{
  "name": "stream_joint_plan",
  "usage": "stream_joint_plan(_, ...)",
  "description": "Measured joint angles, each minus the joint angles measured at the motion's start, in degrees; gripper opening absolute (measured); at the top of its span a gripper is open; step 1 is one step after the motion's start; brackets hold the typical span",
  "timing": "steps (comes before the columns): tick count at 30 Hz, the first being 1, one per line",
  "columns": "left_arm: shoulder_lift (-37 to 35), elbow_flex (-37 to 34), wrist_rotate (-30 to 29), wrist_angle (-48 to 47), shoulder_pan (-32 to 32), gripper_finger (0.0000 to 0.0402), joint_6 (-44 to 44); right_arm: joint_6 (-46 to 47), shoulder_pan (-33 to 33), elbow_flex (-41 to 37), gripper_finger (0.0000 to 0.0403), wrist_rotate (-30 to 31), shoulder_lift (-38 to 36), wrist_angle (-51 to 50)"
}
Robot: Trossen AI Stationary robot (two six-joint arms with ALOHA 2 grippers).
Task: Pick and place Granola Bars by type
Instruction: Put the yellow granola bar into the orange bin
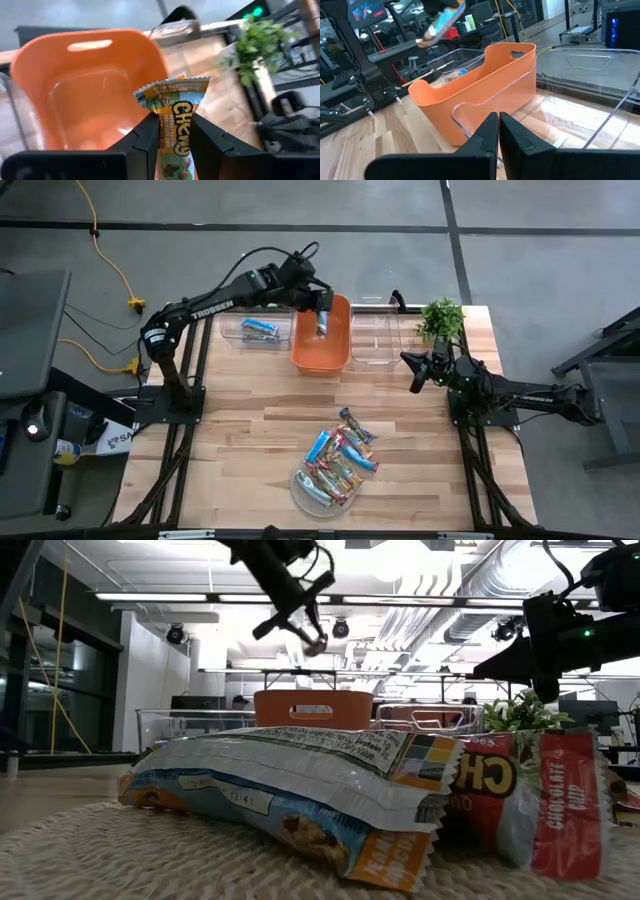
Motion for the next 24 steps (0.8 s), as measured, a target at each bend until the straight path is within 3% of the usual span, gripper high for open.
stream_joint_plan(14, 9.59, -0.02, 0.66, -5.63, 0.83, 0.009, 1.28, 0.0, 0.0, 0.0, 0.0, 0.0, -0.01, 0.01)
stream_joint_plan(24, 10.48, -0.02, -0.76, -6.47, 0.83, 0.009, 0.82, 0.0, -0.02, 0.0, 0.0, 0.0, 0.0, 0.0)
